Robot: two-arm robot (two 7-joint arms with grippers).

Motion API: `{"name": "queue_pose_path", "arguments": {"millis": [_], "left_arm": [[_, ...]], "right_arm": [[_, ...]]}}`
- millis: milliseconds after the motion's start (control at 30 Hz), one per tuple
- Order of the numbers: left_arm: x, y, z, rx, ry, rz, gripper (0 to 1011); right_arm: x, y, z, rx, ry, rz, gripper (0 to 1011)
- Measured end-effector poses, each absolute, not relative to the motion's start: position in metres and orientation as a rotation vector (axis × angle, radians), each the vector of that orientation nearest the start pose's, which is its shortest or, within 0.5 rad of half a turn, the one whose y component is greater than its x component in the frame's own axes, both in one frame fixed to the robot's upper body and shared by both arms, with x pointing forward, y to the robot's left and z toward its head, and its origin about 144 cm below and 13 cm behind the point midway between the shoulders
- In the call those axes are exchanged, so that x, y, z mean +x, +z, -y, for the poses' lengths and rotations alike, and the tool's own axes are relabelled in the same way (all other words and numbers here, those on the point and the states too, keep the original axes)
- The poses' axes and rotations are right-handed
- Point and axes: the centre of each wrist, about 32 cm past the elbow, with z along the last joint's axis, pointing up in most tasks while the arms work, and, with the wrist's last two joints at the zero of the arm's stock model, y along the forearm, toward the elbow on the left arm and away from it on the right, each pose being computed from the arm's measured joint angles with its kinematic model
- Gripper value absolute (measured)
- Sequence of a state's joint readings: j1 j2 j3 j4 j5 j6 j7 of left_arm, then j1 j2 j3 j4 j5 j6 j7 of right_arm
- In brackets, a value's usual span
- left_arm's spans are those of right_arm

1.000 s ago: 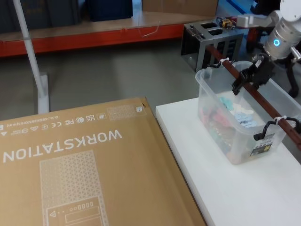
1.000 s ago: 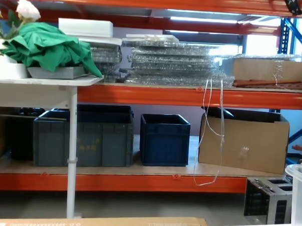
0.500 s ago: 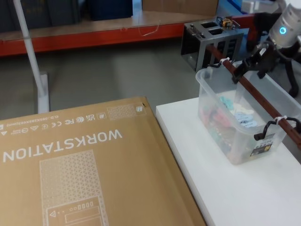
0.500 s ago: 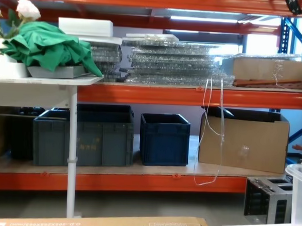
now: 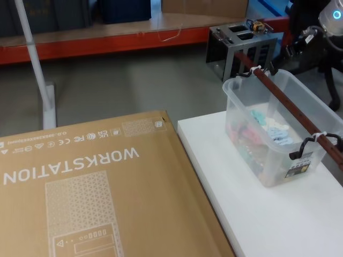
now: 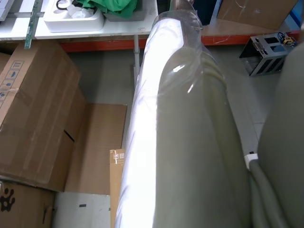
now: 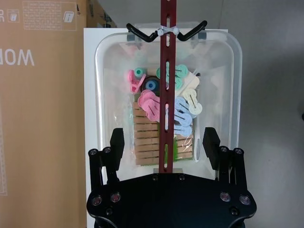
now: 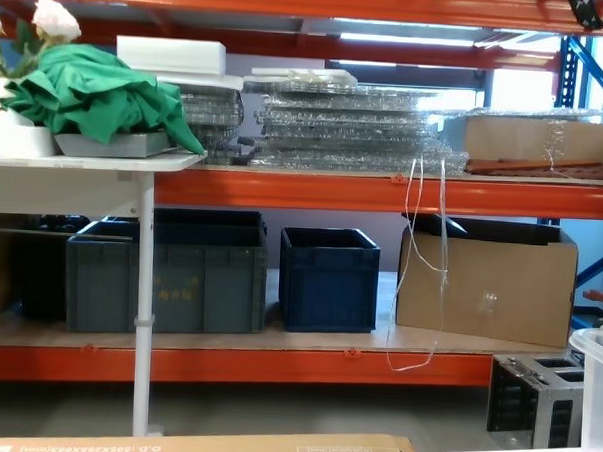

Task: Use one hand to grasp the basket and place it at the designated location.

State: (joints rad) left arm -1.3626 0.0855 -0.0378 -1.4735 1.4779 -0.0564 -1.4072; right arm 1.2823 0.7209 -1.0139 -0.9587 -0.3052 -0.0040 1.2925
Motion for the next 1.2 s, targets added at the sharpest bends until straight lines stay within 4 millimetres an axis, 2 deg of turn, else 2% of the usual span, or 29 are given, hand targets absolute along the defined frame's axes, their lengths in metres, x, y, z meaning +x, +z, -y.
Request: {"name": "queue_pose_path", "arguments": {"millis": [500, 1200], "left_arm": [[0.5195, 1.6932, -0.2670, 1.267, 1.094, 1.119, 0], [0.5195, 1.6932, -0.2670, 1.267, 1.094, 1.119, 0]], "right_arm": [[0.6546, 1.4405, 0.3781, -1.413, -0.255, 0.457, 1000], [0.6550, 1.4399, 0.3782, -1.413, -0.255, 0.455, 1000]]}}
